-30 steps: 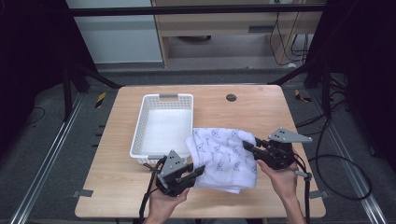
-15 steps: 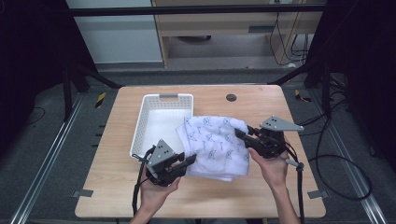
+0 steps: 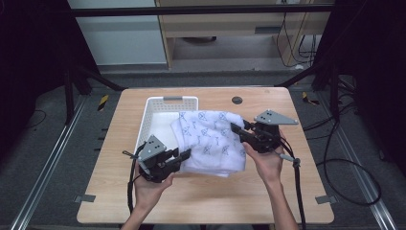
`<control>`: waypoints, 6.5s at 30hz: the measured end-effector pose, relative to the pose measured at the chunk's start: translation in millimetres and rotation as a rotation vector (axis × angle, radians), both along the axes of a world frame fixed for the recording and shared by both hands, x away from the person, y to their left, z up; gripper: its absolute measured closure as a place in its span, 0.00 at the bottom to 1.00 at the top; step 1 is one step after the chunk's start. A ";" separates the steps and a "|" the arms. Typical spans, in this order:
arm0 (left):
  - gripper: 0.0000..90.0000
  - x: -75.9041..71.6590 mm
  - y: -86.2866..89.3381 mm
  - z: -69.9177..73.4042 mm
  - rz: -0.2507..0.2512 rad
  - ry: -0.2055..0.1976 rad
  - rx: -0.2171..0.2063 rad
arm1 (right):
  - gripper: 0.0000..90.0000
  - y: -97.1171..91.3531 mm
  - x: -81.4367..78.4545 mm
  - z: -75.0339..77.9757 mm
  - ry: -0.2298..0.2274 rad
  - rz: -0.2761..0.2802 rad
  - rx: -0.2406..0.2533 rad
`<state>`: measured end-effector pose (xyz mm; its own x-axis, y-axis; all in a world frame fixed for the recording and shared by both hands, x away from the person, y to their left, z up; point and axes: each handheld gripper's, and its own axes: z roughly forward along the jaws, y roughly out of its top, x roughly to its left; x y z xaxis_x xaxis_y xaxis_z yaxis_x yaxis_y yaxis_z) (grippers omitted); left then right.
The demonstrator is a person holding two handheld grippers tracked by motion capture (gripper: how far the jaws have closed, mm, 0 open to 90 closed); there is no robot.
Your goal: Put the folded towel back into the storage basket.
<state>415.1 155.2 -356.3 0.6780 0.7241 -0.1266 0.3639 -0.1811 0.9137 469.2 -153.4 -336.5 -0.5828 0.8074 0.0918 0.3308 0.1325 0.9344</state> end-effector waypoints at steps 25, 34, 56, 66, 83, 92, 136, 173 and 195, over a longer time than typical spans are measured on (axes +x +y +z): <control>0.83 17.3 38.5 8.8 0.119 -0.020 -0.020 | 0.75 46.5 24.5 12.5 -0.039 0.006 0.018; 0.83 22.6 52.1 11.3 0.157 -0.021 -0.046 | 0.75 61.6 32.9 18.5 -0.046 0.013 0.028; 0.82 35.4 88.9 11.4 0.261 -0.014 -0.073 | 0.75 106.0 57.8 20.4 -0.061 0.038 0.047; 0.82 40.2 97.8 7.5 0.309 -0.020 -0.058 | 0.75 122.5 65.4 19.5 -0.068 0.040 0.033; 0.83 59.1 108.1 -15.3 0.356 0.033 -0.019 | 0.75 143.0 87.2 -3.4 -0.033 0.040 -0.004; 0.83 68.9 108.7 -31.2 0.374 0.072 0.015 | 0.75 153.8 94.4 -20.4 -0.013 0.027 -0.061; 0.82 92.0 96.0 -77.6 0.377 0.210 0.174 | 0.72 157.7 113.9 -85.6 0.107 -0.007 -0.160; 0.49 64.3 112.6 -28.3 0.392 -0.002 0.045 | 0.43 108.4 74.9 -41.0 -0.001 0.024 -0.082; 0.29 35.6 104.9 -48.4 0.272 0.006 0.140 | 0.20 -5.5 16.4 -61.8 0.020 0.013 -0.096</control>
